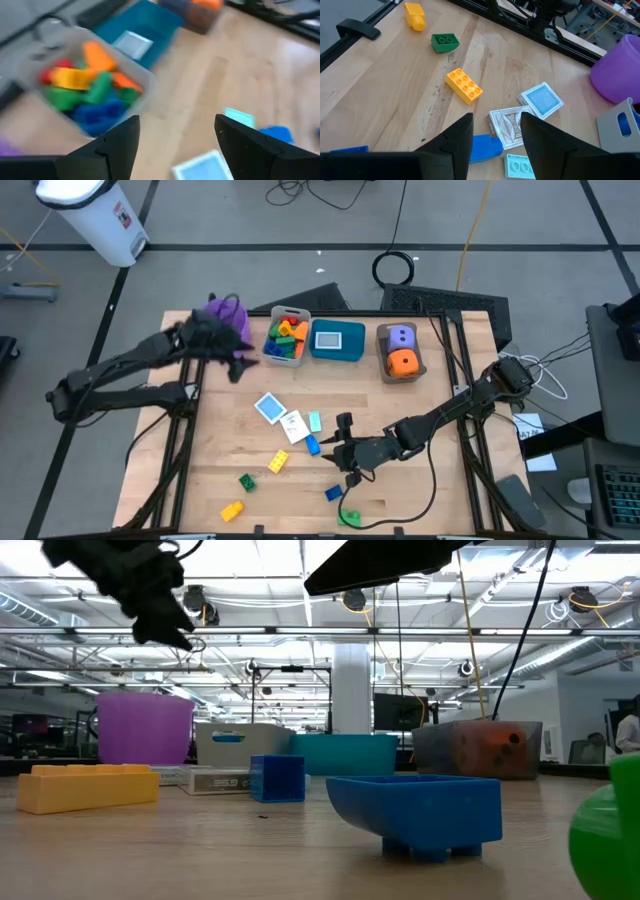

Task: Pick & Place Toys
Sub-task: Put the blue game piece into the gray bin

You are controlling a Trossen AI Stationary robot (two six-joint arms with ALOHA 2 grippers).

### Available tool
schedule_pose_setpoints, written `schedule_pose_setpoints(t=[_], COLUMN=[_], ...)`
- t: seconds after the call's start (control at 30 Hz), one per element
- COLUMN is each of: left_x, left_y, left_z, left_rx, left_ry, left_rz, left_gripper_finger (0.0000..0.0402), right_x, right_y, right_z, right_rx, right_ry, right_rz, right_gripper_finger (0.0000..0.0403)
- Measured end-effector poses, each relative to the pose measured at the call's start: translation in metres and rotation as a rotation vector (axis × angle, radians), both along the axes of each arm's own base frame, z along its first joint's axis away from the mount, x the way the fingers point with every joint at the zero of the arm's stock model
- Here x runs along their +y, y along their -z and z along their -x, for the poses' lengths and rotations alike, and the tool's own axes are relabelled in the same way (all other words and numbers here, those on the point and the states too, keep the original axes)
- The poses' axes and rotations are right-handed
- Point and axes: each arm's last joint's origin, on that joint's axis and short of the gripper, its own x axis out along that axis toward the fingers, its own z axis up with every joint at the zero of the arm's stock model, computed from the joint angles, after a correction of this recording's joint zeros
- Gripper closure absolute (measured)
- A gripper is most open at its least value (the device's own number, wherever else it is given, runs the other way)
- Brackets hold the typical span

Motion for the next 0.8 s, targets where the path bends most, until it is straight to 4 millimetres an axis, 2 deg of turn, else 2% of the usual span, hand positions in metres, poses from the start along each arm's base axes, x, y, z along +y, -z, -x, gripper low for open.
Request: schedule_pose_setpoints(t=[0.27,0.37,0.5,0.8], left_x=[-0.042,-0.058,-0.082,-0.137], left_y=[0.070,0.088,0.099,0.103], left_z=[0.003,0.001,-0.002,0.000], left_rx=[-0.140,-0.212,-0.300,-0.336], left_ry=[0.147,0.211,0.266,0.299], left_rz=[0.127,0.162,0.161,0.112], left_gripper_finger=[0.0135,0.0135,0.0135,0.0135], right_x=[0.000,0.000,0.000,-0.002], right_y=[0.000,0.000,0.000,0.000], right_z=[0.000,0.000,0.000,-0.001], right_rx=[-0.003,-0.003,-0.003,-0.005], right_ry=[-0.001,-0.001,0.001,0.029], right_rz=[0.000,0.000,-0.003,-0.047], right_gripper_finger=[0.0248,0.0248,0.0248,0.0248])
